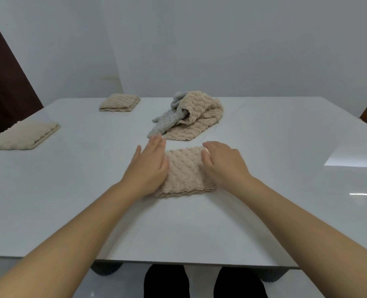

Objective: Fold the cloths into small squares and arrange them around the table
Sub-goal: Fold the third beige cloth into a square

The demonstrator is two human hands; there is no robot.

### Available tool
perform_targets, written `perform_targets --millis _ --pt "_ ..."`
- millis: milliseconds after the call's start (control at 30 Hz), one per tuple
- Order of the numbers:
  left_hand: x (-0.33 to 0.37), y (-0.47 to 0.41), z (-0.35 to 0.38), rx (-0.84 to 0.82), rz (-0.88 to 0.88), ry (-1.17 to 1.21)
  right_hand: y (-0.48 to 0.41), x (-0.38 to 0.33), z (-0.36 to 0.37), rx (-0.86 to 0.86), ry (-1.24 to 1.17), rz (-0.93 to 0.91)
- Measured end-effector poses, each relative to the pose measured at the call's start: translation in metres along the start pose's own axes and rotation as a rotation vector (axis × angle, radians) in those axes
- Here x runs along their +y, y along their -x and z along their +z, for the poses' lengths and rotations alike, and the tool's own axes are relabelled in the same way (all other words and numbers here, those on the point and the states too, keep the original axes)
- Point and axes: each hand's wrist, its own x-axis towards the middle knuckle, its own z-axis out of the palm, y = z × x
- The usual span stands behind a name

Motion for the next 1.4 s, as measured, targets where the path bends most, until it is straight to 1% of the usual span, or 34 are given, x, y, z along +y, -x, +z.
perform_targets --millis 67,133,233,333,400,467,567,667,700,767,800,867,900,933,1033,1133,1233,1400 --pt "0.011 -0.005 0.007 -0.079 -0.03 -0.061 -0.008 -0.012 0.009 -0.118 0.029 -0.063" --pt "0.016 -0.005 0.019 -0.147 -0.081 -0.115 -0.013 -0.018 0.022 -0.191 0.099 -0.115" --pt "0.016 0.002 0.032 -0.193 -0.13 -0.114 -0.013 -0.013 0.037 -0.278 0.108 -0.098" --pt "0.013 -0.005 0.028 -0.269 -0.15 -0.136 -0.015 -0.012 0.041 -0.304 0.146 -0.086" --pt "0.014 -0.009 0.025 -0.313 -0.16 -0.159 -0.016 -0.013 0.043 -0.278 0.168 -0.077" --pt "0.016 -0.005 0.029 -0.257 -0.154 -0.168 -0.015 -0.013 0.046 -0.254 0.168 -0.069" --pt "0.016 0.003 0.035 -0.167 -0.164 -0.132 -0.013 -0.013 0.045 -0.278 0.18 -0.071" --pt "0.015 0.001 0.036 -0.176 -0.177 -0.125 -0.022 -0.015 0.034 -0.357 0.2 -0.059" --pt "0.015 0.0 0.035 -0.187 -0.174 -0.125 -0.027 -0.017 0.029 -0.355 0.205 -0.064" --pt "0.015 0.0 0.033 -0.209 -0.164 -0.127 -0.03 -0.02 0.024 -0.274 0.203 -0.119" --pt "0.015 0.0 0.033 -0.216 -0.163 -0.13 -0.029 -0.022 0.024 -0.241 0.203 -0.174" --pt "0.015 0.0 0.033 -0.218 -0.165 -0.133 -0.024 -0.022 0.03 -0.267 0.21 -0.285" --pt "0.015 0.0 0.033 -0.217 -0.165 -0.133 -0.021 -0.022 0.033 -0.3 0.202 -0.302" --pt "0.015 0.0 0.033 -0.215 -0.165 -0.129 -0.02 -0.021 0.035 -0.317 0.195 -0.299" --pt "0.015 0.0 0.034 -0.203 -0.167 -0.118 -0.024 -0.019 0.035 -0.281 0.195 -0.288" --pt "0.015 0.0 0.034 -0.198 -0.166 -0.124 -0.023 -0.015 0.033 -0.331 0.205 -0.26" --pt "0.014 0.001 0.034 -0.193 -0.164 -0.117 -0.019 -0.008 0.033 -0.314 0.178 -0.213" --pt "0.019 -0.004 0.026 -0.204 -0.149 -0.166 -0.014 -0.005 0.037 -0.313 0.141 -0.195"
